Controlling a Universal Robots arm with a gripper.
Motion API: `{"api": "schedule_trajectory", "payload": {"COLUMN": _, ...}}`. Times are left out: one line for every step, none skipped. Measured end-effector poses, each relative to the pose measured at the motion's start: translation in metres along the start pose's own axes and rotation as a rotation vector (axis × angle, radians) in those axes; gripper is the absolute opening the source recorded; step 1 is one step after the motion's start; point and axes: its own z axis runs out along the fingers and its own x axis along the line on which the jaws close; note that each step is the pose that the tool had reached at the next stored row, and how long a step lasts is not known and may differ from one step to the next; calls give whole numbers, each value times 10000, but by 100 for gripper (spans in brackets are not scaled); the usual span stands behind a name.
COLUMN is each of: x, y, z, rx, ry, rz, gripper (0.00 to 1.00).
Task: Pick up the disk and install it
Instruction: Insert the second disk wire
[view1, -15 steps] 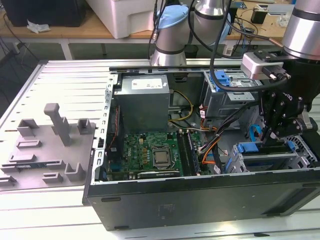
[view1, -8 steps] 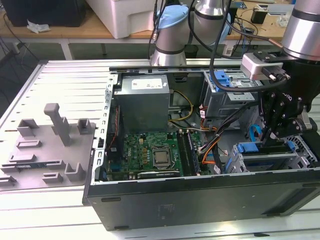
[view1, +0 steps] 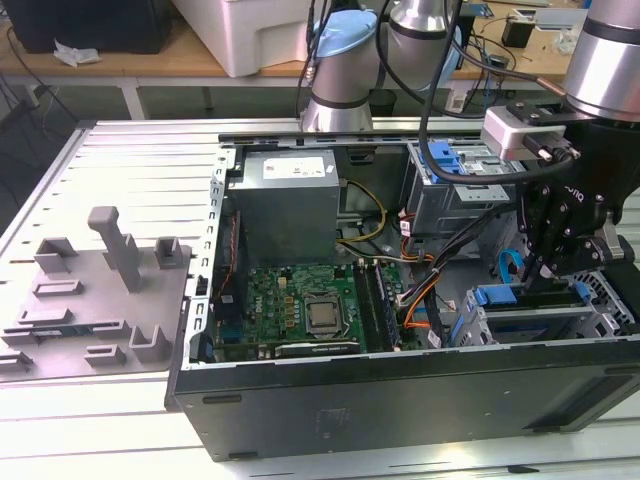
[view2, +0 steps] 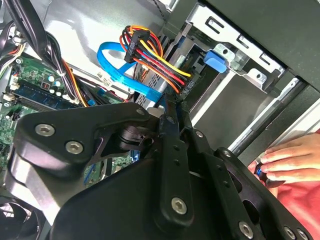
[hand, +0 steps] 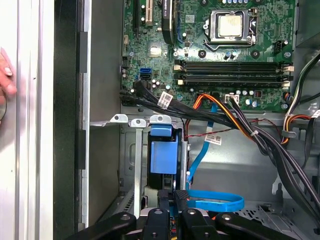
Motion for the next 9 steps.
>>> {"api": "schedule_trajectory", "payload": {"x": 0, "y": 0, "z": 0, "rx": 0, "ry": -1, "rz": 0, "gripper": 16}}
{"api": "schedule_trajectory", "payload": {"x": 0, "y": 0, "z": 0, "rx": 0, "ry": 0, "rz": 0, "gripper": 16}}
{"api": "schedule_trajectory", "payload": {"x": 0, "y": 0, "z": 0, "rx": 0, "ry": 0, "rz": 0, "gripper": 16}}
{"api": "schedule_trajectory", "payload": {"x": 0, "y": 0, "z": 0, "rx": 0, "ry": 0, "rz": 0, "gripper": 16}}
{"api": "schedule_trajectory", "payload": {"x": 0, "y": 0, "z": 1, "rx": 0, "ry": 0, "rz": 0, "gripper": 16}}
{"api": "schedule_trajectory", "payload": {"x": 0, "y": 0, "z": 1, "rx": 0, "ry": 0, "rz": 0, "gripper": 16}}
{"api": "schedule_trajectory", "payload": {"x": 0, "y": 0, "z": 1, "rx": 0, "ry": 0, "rz": 0, "gripper": 16}}
{"api": "schedule_trajectory", "payload": {"x": 0, "y": 0, "z": 1, "rx": 0, "ry": 0, "rz": 0, "gripper": 16}}
{"api": "schedule_trajectory", "payload": {"x": 0, "y": 0, "z": 1, "rx": 1, "ry": 0, "rz": 0, "gripper": 16}}
